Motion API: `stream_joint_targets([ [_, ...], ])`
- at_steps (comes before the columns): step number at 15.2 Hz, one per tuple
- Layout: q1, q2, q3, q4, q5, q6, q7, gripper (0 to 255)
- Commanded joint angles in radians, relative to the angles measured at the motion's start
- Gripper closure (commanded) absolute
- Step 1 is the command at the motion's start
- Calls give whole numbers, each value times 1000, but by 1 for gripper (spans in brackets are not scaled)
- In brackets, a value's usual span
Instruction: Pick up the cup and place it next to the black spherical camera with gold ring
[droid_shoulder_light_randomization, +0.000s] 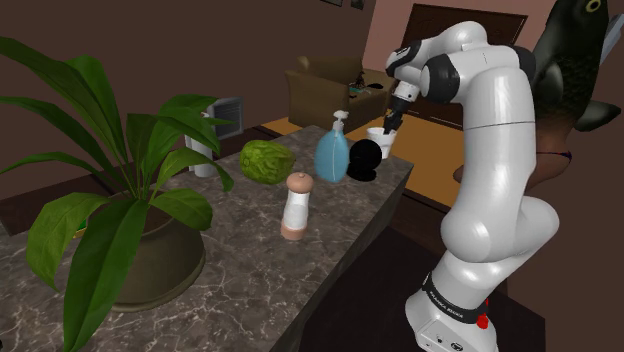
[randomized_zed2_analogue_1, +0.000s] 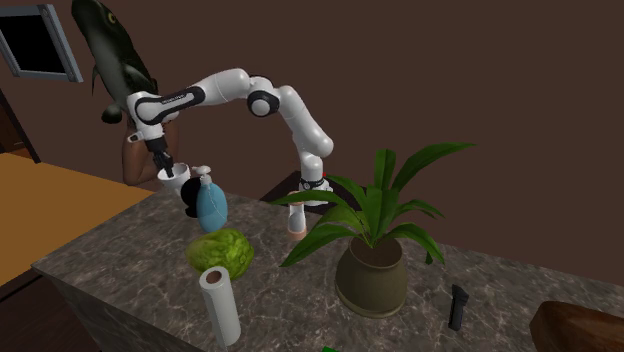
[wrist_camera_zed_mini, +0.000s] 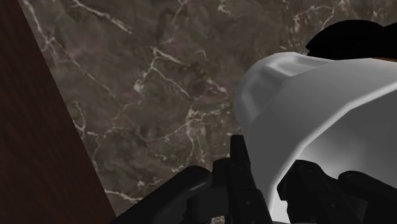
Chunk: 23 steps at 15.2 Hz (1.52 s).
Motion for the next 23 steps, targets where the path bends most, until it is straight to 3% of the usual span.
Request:
stream_joint_targets([
  [1, 5, 4, 3, -21, 3, 20, -4, 255],
  [8, 7, 31, 12, -70, 21, 90, -26, 255],
  [16, 7, 31, 12, -70, 21, 90, -26, 255],
  [17, 7, 30, 12, -70, 21, 90, -26, 0],
  [23, 0, 28, 9, -41, 16, 60, -21, 0],
])
